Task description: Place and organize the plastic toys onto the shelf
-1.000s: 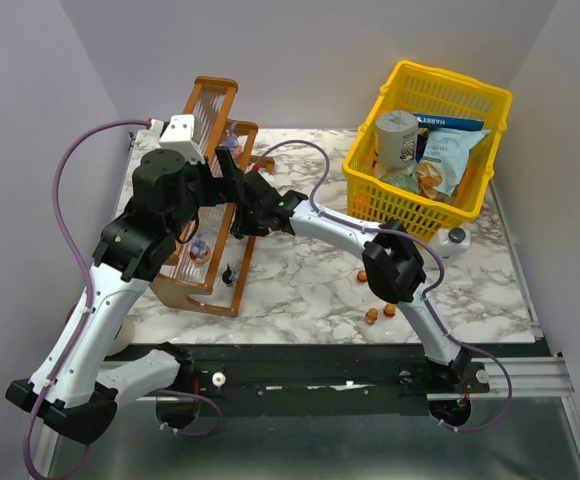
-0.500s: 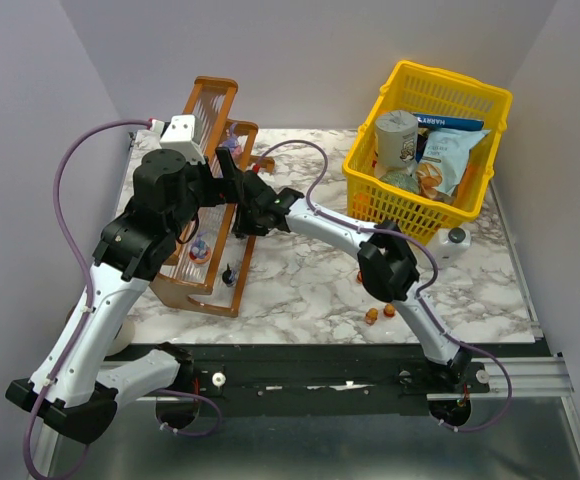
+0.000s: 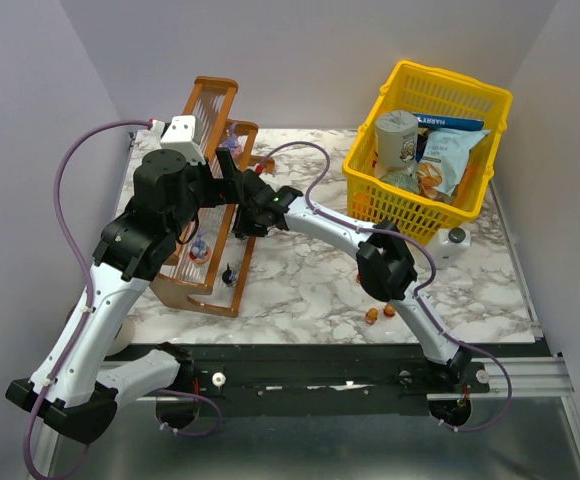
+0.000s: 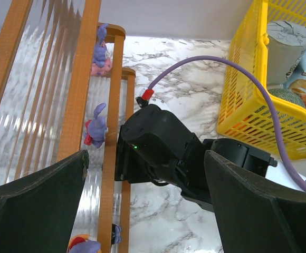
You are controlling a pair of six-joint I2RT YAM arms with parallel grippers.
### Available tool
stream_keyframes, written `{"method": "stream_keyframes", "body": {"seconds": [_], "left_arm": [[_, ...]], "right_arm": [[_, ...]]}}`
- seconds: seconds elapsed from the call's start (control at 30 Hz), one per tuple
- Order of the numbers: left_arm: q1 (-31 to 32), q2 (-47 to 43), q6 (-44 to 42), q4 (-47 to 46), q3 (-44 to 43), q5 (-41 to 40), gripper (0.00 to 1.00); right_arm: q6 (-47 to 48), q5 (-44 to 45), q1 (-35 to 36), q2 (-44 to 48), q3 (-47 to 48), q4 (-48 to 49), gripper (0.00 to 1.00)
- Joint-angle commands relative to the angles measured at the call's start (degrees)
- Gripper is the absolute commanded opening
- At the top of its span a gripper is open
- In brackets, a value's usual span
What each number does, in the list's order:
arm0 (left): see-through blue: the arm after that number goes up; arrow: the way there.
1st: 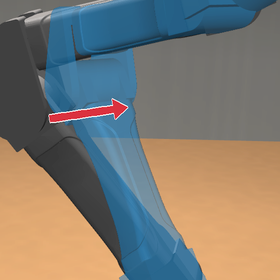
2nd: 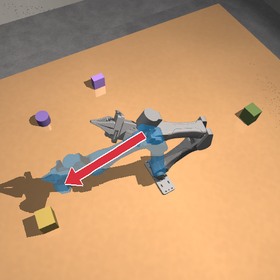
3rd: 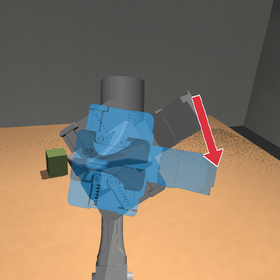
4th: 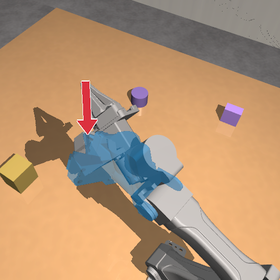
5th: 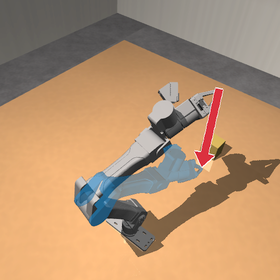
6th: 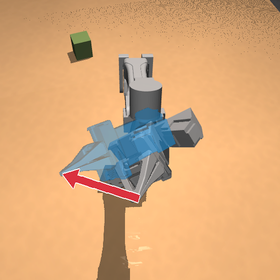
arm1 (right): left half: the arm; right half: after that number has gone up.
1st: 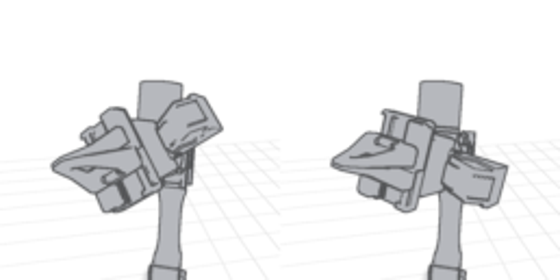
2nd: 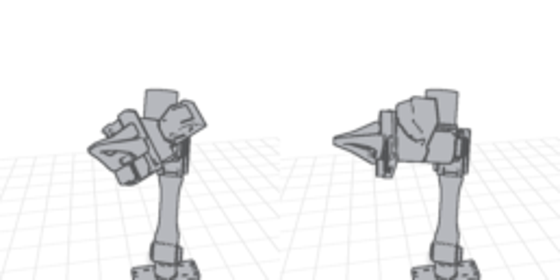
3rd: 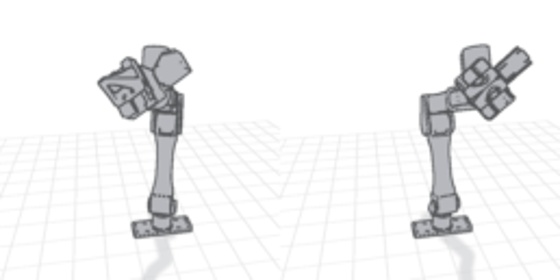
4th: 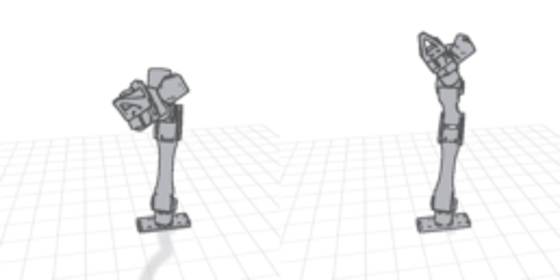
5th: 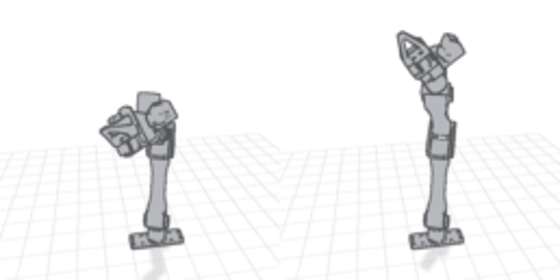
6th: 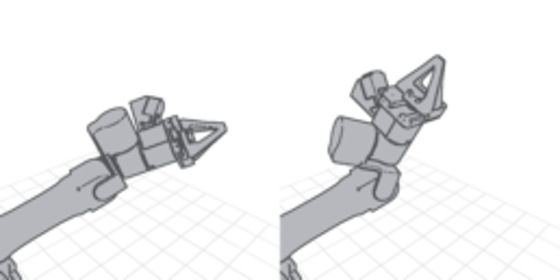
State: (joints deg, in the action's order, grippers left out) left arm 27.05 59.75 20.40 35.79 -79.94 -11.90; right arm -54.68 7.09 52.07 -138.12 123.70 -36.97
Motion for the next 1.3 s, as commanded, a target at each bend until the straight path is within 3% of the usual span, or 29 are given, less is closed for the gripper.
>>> {"method": "stream_keyframes", "body": {"seconds": [0.0,0.53,0.7,1.27], "left_arm": [[-0.3,-0.5,-0.2,0.2,-0.5,-0.3,0.99],[-0.3,-0.4,-0.2,0.3,-0.4,-0.5,0.99],[-0.3,-0.4,-0.3,0.3,-0.4,-0.5,0.99],[-0.4,-0.7,-0.3,0.1,0.2,-0.5,0.99]], "right_arm": [[-1.4,1.9,-0.2,-2.0,1.1,-2.8,0.17],[-3.6,1.3,-1.0,-1.3,-0.9,-1.3,0.31],[-3.3,0.2,-1.2,-0.2,-2.1,1.0,0.39],[-2.8,1.5,-1.1,0.8,-2.8,0.7,0.48]]}}
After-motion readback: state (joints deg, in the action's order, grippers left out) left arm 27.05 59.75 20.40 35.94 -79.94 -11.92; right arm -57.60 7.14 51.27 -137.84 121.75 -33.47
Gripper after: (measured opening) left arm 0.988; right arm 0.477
